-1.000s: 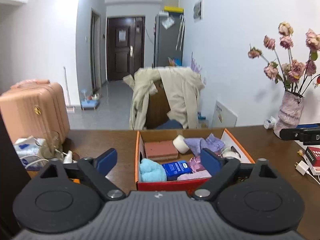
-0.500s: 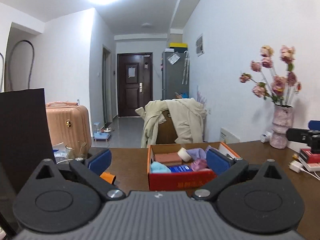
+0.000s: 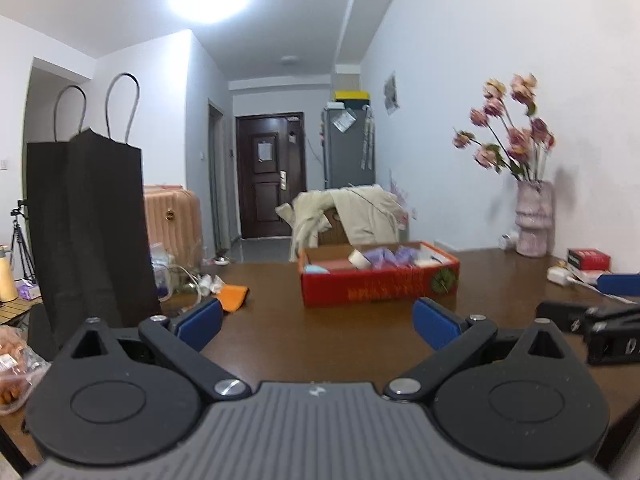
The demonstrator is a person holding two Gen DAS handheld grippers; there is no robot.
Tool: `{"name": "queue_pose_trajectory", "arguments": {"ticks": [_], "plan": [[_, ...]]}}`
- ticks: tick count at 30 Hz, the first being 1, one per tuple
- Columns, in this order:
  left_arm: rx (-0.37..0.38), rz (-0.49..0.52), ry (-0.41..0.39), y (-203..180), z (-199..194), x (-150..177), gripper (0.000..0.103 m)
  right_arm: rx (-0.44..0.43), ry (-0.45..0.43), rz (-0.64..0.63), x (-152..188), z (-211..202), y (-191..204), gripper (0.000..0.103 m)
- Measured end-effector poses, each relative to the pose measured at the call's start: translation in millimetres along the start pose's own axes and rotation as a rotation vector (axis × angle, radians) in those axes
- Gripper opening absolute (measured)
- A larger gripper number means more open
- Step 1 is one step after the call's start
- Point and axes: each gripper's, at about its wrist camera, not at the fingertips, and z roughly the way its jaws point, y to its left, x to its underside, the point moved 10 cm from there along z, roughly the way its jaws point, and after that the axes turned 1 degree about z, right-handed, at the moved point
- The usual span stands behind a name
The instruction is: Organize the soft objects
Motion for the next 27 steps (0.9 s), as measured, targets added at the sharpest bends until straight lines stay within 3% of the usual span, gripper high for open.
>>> {"name": "queue_pose_trajectory", "arguments": {"ticks": [4, 27], "plan": [[0.002, -0.010, 0.004, 0, 2, 1, 0.103, -0.010, 0.064, -0.006, 23, 0, 6, 0.101], [0.005, -0.018, 0.009, 3, 3, 3, 0.103, -0.033, 0.054, 0.012, 19, 3, 5, 0.102]]}}
